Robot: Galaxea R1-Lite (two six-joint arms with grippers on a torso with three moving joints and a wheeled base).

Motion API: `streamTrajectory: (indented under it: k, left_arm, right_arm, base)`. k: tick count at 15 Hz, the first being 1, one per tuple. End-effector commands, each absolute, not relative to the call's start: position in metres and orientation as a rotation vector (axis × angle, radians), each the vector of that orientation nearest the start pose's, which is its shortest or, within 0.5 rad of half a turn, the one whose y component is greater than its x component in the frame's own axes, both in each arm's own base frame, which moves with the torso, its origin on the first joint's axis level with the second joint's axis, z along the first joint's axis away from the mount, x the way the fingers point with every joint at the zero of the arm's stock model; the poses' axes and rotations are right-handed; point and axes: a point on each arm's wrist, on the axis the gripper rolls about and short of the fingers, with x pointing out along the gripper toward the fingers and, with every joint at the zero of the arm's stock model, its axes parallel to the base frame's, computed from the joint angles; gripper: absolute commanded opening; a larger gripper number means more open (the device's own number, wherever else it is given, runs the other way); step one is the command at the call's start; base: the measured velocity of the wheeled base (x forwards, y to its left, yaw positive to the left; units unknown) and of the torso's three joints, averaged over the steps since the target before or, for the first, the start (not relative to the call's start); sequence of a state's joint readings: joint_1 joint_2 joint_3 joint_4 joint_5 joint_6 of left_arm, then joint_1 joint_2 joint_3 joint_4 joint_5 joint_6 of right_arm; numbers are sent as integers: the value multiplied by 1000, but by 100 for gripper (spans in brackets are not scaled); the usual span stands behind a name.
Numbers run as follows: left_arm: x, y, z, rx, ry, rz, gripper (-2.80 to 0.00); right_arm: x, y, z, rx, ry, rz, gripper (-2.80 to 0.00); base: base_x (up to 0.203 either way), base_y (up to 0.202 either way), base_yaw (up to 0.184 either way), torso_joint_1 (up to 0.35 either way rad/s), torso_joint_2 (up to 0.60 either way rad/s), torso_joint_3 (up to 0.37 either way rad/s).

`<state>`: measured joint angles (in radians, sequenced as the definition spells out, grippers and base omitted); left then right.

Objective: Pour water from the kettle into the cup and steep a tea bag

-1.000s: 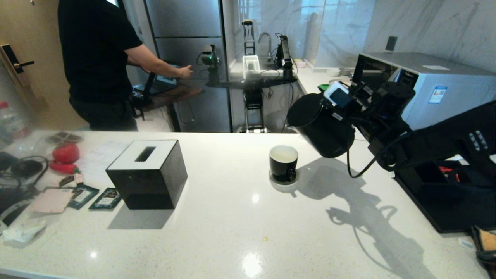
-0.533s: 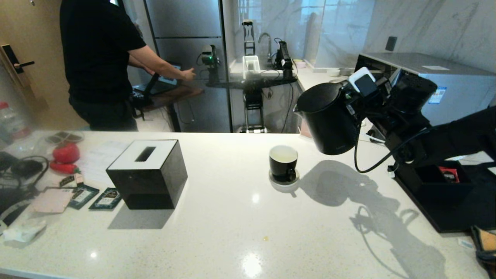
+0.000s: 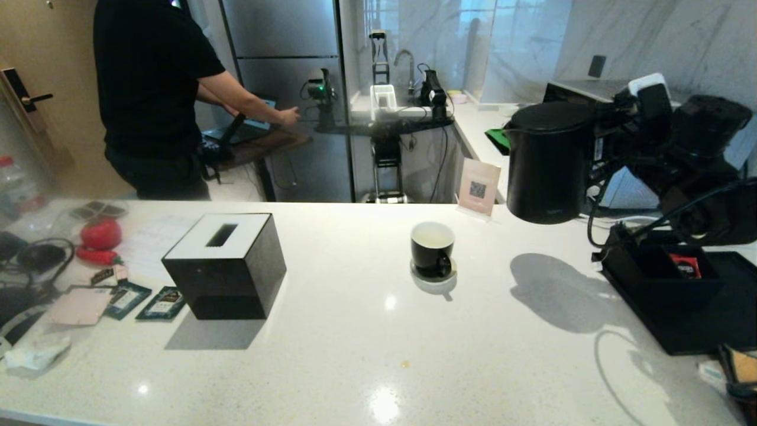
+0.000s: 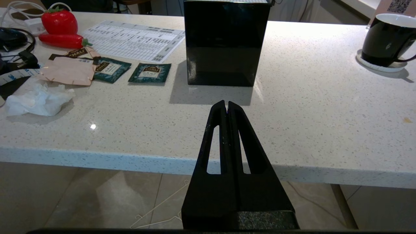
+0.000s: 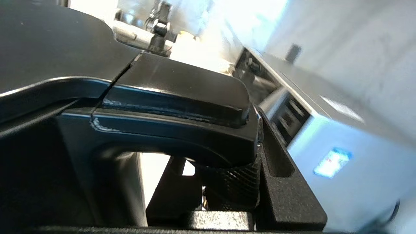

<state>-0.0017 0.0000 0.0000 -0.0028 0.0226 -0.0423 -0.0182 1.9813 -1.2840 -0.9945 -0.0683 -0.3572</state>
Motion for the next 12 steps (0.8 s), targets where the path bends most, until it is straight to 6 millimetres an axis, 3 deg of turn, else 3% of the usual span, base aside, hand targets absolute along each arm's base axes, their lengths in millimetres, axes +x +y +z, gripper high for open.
streamTrajectory:
  k: [1,5,12]
  left_arm:
    - [-23,1,76,-43,-3,21,-280]
    - [-23,1,76,-43,-4,21,-280]
    - [-23,1,76,-43,-3,21,-280]
  right_arm:
    - [380,-28,276,-288,-313,-178,-280]
    - [358,-59,300,-275,-332,-209,-280]
    - [324,-146,308,-296,-309,-364,-280]
  base:
    - [0,0,0,0,0,0]
    - [0,0,0,0,0,0]
    - [0,0,0,0,0,0]
